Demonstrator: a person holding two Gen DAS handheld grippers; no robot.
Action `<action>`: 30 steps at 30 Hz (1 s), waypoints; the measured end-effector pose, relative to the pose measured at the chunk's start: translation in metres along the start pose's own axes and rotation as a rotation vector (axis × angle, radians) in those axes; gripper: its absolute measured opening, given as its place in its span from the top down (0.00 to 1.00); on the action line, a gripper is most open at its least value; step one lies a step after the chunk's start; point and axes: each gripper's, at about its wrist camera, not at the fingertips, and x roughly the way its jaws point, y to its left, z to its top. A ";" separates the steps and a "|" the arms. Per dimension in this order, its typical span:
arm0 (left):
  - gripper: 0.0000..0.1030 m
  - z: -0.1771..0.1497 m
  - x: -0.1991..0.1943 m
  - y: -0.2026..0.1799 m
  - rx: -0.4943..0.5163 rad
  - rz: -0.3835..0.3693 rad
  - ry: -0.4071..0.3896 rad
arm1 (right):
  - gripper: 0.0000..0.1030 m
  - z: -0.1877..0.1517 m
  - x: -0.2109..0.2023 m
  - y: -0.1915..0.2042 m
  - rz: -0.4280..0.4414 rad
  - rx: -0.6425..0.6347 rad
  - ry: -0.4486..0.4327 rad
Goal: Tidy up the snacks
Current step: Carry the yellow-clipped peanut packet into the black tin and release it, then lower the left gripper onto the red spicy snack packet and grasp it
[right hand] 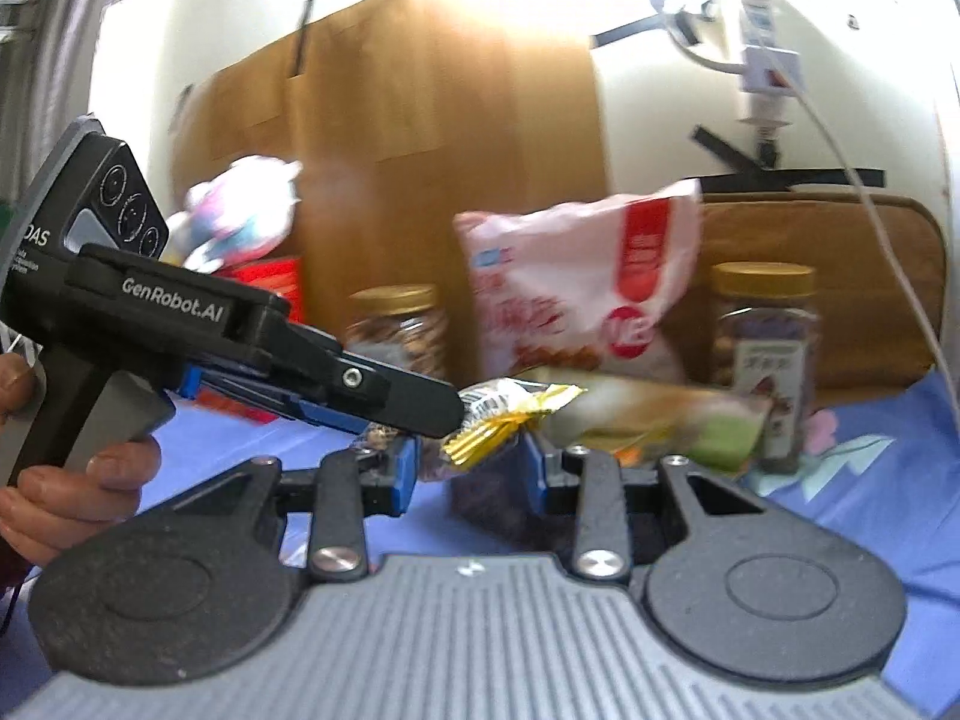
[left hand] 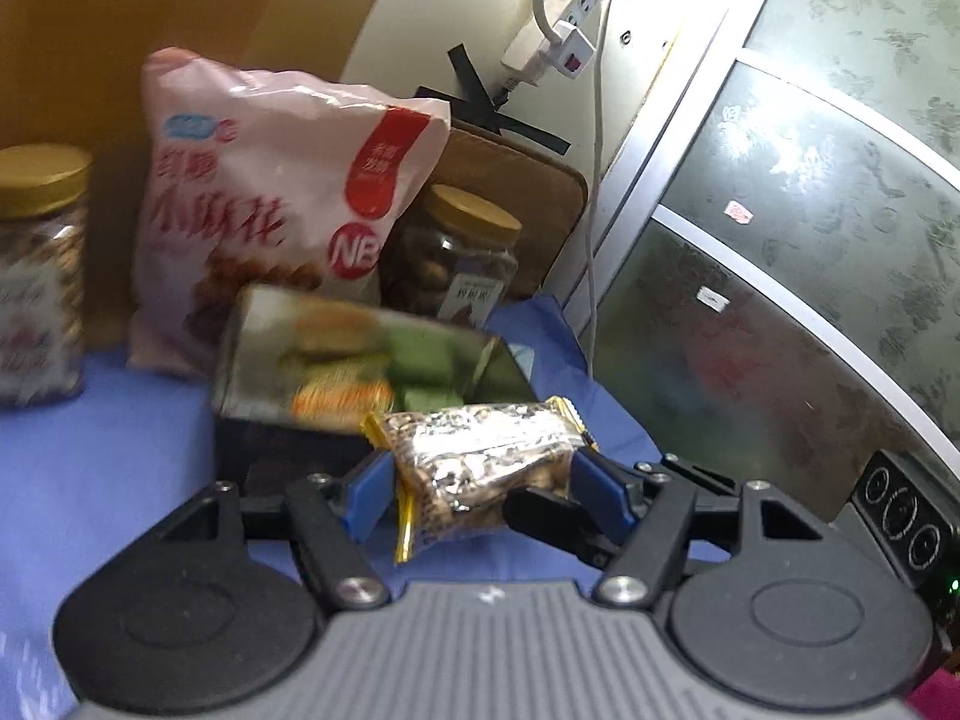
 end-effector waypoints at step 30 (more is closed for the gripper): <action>0.35 -0.083 -0.053 0.062 -0.259 0.092 0.064 | 0.41 -0.049 0.003 0.029 0.134 0.157 0.260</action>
